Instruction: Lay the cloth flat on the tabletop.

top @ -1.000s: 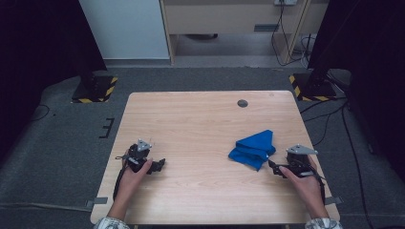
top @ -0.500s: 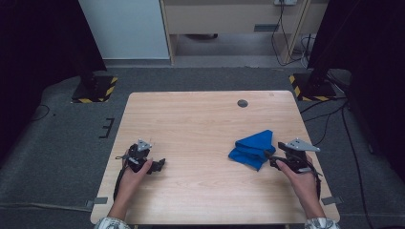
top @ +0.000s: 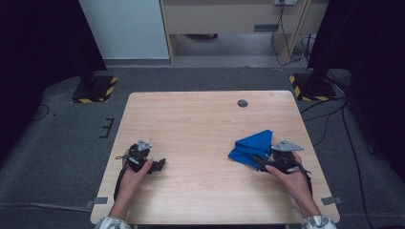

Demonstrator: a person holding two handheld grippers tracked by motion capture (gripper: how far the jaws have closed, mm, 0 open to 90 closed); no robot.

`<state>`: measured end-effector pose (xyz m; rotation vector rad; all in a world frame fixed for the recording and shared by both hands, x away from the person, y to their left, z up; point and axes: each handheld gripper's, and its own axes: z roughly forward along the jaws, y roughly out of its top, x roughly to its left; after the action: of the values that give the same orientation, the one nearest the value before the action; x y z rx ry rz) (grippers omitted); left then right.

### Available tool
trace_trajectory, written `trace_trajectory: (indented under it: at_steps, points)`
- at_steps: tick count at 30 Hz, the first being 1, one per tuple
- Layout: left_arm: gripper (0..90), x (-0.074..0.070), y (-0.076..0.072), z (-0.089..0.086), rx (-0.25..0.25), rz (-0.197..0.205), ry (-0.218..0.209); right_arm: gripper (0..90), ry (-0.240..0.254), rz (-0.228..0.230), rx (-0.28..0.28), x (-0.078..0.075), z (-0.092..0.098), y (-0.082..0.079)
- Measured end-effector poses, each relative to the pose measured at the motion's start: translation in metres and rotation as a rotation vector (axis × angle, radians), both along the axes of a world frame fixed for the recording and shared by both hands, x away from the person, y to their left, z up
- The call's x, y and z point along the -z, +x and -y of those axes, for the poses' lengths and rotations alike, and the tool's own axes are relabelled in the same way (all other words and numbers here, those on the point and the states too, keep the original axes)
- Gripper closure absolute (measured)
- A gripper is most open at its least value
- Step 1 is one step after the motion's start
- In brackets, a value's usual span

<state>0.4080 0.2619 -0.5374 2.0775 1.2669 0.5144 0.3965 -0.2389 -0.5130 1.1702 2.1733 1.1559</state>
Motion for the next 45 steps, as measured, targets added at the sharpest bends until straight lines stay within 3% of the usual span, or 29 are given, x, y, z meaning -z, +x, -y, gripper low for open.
trace_trajectory:
  at_steps: [2, 4, 8, 9, 10, 14, 15, 18, 27, 28, 29, 30, 32, 37, 38, 42, 45]
  points:
    - [0.0, 0.0, 0.0, 0.0, 0.0, 0.0, 0.0, 17.9, -0.032, -0.017, -0.008, 0.007, -0.005, 0.007]
    - [0.0, 0.0, 0.0, 0.0, 0.0, 0.0, 0.0, 29.0, -0.047, -0.031, -0.021, 0.01, -0.009, 0.01]
    - [0.0, 0.0, 0.0, 0.0, 0.0, 0.0, 0.0, 41.3, -0.084, -0.031, -0.011, 0.014, -0.012, 0.012]
    - [0.0, 0.0, 0.0, 0.0, 0.0, 0.0, 0.0, 46.0, -0.095, -0.03, -0.012, 0.015, -0.012, 0.013]
    - [0.0, 0.0, 0.0, 0.0, 0.0, 0.0, 0.0, 57.0, -0.108, -0.032, -0.005, 0.017, -0.013, 0.013]
    - [0.0, 0.0, 0.0, 0.0, 0.0, 0.0, 0.0, 62.9, -0.113, -0.033, -0.011, 0.017, -0.013, 0.01]
    - [0.0, 0.0, 0.0, 0.0, 0.0, 0.0, 0.0, 64.5, -0.092, -0.046, -0.012, 0.015, -0.018, 0.007]
    - [0.0, 0.0, 0.0, 0.0, 0.0, 0.0, 0.0, 64.2, -0.087, -0.058, -0.031, 0.014, -0.026, 0.003]
    - [0.0, 0.0, -0.001, 0.002, 0.004, -0.001, 0.001, 63.0, -0.088, -0.09, -0.089, 0.007, -0.088, -0.01]
    - [0.0, 0.0, -0.001, 0.002, 0.004, -0.001, 0.001, 63.0, -0.088, -0.09, -0.089, 0.007, -0.088, -0.01]
    - [0.0, 0.0, -0.001, 0.003, 0.01, -0.001, 0.001, 61.4, -0.082, -0.103, -0.098, 0.006, -0.102, -0.013]
    - [0.0, 0.0, -0.001, 0.003, 0.01, -0.001, 0.001, 61.4, -0.082, -0.103, -0.098, 0.006, -0.102, -0.013]
    - [0.0, 0.0, -0.001, 0.004, 0.009, -0.001, 0.001, 55.8, -0.092, -0.111, -0.101, 0.006, -0.123, -0.017]
    - [0.0, 0.0, -0.002, 0.007, 0.014, 0.001, 0.001, 51.7, -0.071, -0.123, -0.114, 0.008, -0.152, -0.02]
    - [0.0, 0.0, -0.002, 0.007, 0.014, 0.001, 0.001, 51.7, -0.071, -0.123, -0.114, 0.008, -0.152, -0.02]
    - [3.2, -0.001, -0.005, 0.012, 0.031, 0.001, -0.001, 35.6, -0.067, -0.131, -0.123, 0.002, -0.155, -0.02]
    - [4.8, -0.004, -0.006, 0.018, 0.045, -0.001, -0.012, 26.3, -0.043, -0.098, -0.138, -0.007, -0.143, -0.025]
